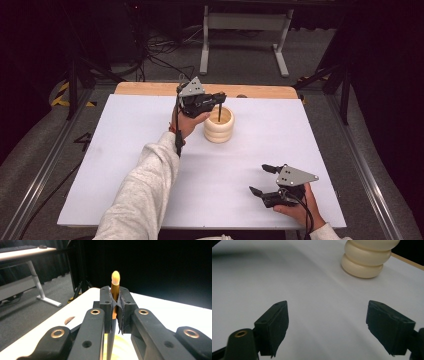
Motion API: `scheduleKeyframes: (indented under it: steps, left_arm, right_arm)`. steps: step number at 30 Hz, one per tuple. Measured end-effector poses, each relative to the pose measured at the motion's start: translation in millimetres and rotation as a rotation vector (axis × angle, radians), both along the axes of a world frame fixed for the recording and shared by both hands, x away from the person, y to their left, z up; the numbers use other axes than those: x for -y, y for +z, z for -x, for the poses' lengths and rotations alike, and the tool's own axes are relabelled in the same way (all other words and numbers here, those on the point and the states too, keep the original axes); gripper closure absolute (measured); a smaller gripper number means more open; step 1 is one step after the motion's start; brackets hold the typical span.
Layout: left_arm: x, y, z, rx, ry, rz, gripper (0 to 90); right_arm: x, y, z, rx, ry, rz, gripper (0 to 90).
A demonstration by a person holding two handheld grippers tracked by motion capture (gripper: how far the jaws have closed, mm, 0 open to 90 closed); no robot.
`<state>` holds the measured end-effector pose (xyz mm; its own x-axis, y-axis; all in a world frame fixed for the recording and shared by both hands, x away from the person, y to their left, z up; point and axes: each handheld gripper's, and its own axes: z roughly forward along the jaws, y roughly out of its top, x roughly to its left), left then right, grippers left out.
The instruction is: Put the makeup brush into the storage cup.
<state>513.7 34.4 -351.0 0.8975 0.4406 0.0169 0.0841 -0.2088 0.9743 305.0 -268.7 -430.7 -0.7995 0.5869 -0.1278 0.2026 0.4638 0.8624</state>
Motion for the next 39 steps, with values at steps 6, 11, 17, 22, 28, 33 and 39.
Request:
scheduleKeyframes:
  steps: [6,11,17,22,28,33,39]
  left_arm:
    - [-3.1,-6.6,-0.8,-0.018,0.003,0.015,83.8]
    - [-6.2,-12.6,-0.3,-0.032,0.003,0.019,83.8]
    - [-8.2,-19.3,0.1,-0.055,0.000,0.023,83.7]
    - [-8.9,-20.4,0.9,-0.052,0.004,0.017,83.7]
    - [-10.6,-24.3,0.3,-0.063,0.007,0.017,83.6]
    - [-10.7,-27.1,-0.2,-0.068,0.009,0.017,83.6]
    - [-9.8,-31.2,0.0,-0.076,0.009,0.013,83.5]
  right_arm:
    - [-0.3,-0.9,0.0,-0.004,0.003,0.003,19.2]
    - [-0.6,0.2,0.0,0.001,0.004,0.002,19.2]
    - [-0.7,0.1,0.0,0.000,0.006,0.001,19.3]
    - [-0.8,0.3,-0.1,0.001,0.004,0.000,19.3]
    - [-1.4,0.1,0.1,0.002,0.007,0.004,19.3]
    - [-1.3,-0.1,-0.3,-0.001,0.007,0.004,19.3]
    - [-1.4,-0.1,-0.2,-0.003,0.007,0.004,19.3]
